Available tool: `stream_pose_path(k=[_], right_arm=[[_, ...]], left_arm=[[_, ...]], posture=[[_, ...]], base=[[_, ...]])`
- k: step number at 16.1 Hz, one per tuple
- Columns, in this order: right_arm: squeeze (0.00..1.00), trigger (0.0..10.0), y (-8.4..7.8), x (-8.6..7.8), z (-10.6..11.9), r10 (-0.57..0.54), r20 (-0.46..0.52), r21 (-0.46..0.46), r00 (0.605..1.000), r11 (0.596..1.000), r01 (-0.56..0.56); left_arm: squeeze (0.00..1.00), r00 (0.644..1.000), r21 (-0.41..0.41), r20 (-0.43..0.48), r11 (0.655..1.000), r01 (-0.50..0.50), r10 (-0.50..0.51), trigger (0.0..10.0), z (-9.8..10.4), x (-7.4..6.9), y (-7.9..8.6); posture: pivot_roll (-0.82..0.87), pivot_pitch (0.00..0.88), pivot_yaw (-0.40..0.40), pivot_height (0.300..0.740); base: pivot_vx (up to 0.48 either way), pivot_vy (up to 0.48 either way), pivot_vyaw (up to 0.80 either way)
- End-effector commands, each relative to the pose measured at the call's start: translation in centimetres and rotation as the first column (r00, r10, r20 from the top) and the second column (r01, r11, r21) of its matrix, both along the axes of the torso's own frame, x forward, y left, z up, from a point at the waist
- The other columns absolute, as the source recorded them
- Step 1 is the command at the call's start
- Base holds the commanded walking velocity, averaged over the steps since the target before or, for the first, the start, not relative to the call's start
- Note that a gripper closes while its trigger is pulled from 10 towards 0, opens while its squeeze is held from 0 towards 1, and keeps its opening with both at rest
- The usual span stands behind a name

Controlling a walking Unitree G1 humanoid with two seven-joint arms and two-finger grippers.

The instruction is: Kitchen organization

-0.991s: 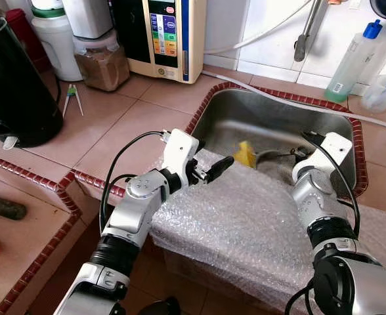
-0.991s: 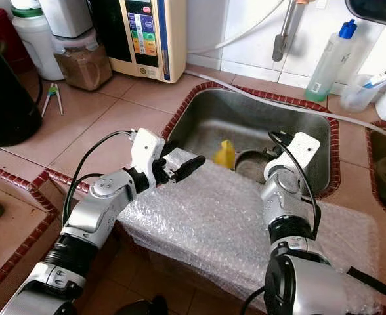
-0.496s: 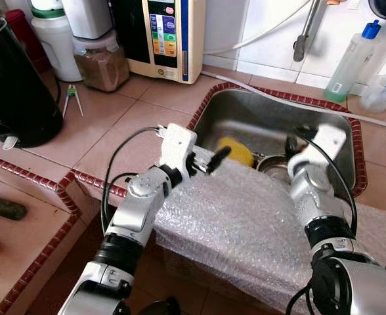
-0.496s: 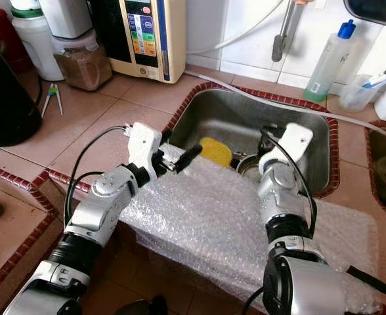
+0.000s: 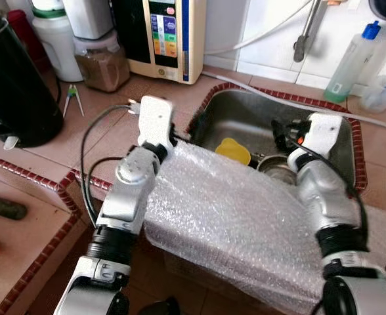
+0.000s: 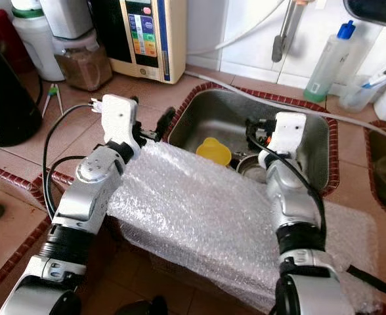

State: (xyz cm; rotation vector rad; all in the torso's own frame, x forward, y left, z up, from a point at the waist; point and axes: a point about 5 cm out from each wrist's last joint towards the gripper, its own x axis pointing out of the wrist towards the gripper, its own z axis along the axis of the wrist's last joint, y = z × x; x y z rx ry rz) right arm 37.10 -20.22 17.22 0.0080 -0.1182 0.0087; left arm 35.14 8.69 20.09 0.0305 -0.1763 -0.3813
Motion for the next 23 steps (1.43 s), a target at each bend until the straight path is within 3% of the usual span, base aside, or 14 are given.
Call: stream_pose_path(k=[1, 3, 6, 9, 12, 13, 16, 20, 21, 23], right_arm=[[1.0, 10.0, -0.3, -0.2, 1.3, 0.02, 0.04, -0.101, 0.999, 0.995, -0.016], [1.0, 10.0, -0.7, -0.6, 1.9, 0.029, 0.071, -0.167, 0.997, 0.986, -0.017], [1.0, 10.0, -1.6, -1.6, 2.0, 0.011, 0.08, -0.207, 0.997, 0.978, 0.006], [1.0, 10.0, -0.5, -3.6, 1.9, 0.059, 0.11, -0.161, 0.992, 0.986, -0.04], [1.0, 10.0, -0.1, -5.8, 1.0, 0.002, 0.12, -0.103, 0.993, 0.995, 0.011], [1.0, 10.0, -0.5, -6.4, 0.8, -0.063, 0.112, -0.063, 0.992, 0.996, 0.07], [1.0, 10.0, -1.3, -7.2, 0.7, -0.134, 0.111, -0.025, 0.985, 0.99, 0.138], [1.0, 10.0, -0.4, -7.5, 0.6, -0.106, 0.078, -0.035, 0.991, 0.993, 0.109], [0.84, 10.0, -0.3, -7.4, 0.5, -0.105, 0.074, -0.036, 0.992, 0.994, 0.108], [0.83, 10.0, -0.1, -7.4, 0.5, -0.101, 0.062, -0.029, 0.993, 0.994, 0.103]], left_arm=[[0.0, 1.0, 0.037, -0.004, 0.999, -0.015, 0.015, 10.0, -0.4, -0.5, 0.7], [0.0, 1.0, 0.049, -0.014, 0.999, -0.016, 0.017, 10.0, -0.9, -0.9, 1.6], [0.0, 0.991, 0.071, -0.073, 0.992, -0.104, 0.109, 10.0, -1.9, -2.1, 3.2], [0.0, 0.997, -0.017, -0.045, 0.998, -0.062, 0.061, 10.0, -2.3, -4.3, 3.8], [0.0, 0.993, 0.016, -0.032, 0.993, -0.113, 0.113, 10.0, -2.8, -5.9, 3.9], [0.0, 0.991, 0.009, -0.047, 0.992, -0.123, 0.123, 10.0, -3.1, -6.4, 4.0], [0.0, 0.983, -0.027, -0.065, 0.984, -0.174, 0.172, 10.0, -3.2, -7.0, 4.4], [0.0, 0.976, -0.019, -0.105, 0.98, -0.196, 0.193, 10.0, -3.7, -7.1, 4.9], [0.0, 0.976, -0.021, -0.114, 0.981, -0.191, 0.188, 10.0, -3.8, -7.0, 4.8], [0.0, 0.972, -0.024, -0.135, 0.98, -0.199, 0.194, 10.0, -3.9, -6.8, 4.6]], posture=[[-0.06, 0.07, 0.047, 0.74], [-0.06, 0.068, 0.052, 0.74], [-0.04, 0.058, 0.063, 0.74], [-0.04, 0.051, 0.059, 0.74], [-0.05, 0.053, 0.057, 0.74], [-0.05, 0.056, 0.055, 0.74], [-0.05, 0.061, 0.067, 0.74], [-0.05, 0.067, 0.062, 0.74], [-0.05, 0.07, 0.057, 0.74], [-0.05, 0.073, 0.051, 0.74]], base=[[0.0, 0.0, 0.0], [0.0, 0.0, 0.0], [0.0, 0.0, 0.0], [0.0, 0.0, 0.0], [0.0, 0.0, 0.0], [0.0, 0.0, 0.0], [0.0, 0.0, 0.0], [0.0, 0.0, -0.15], [0.0, 0.0, -0.8], [0.0, 0.0, -0.8]])
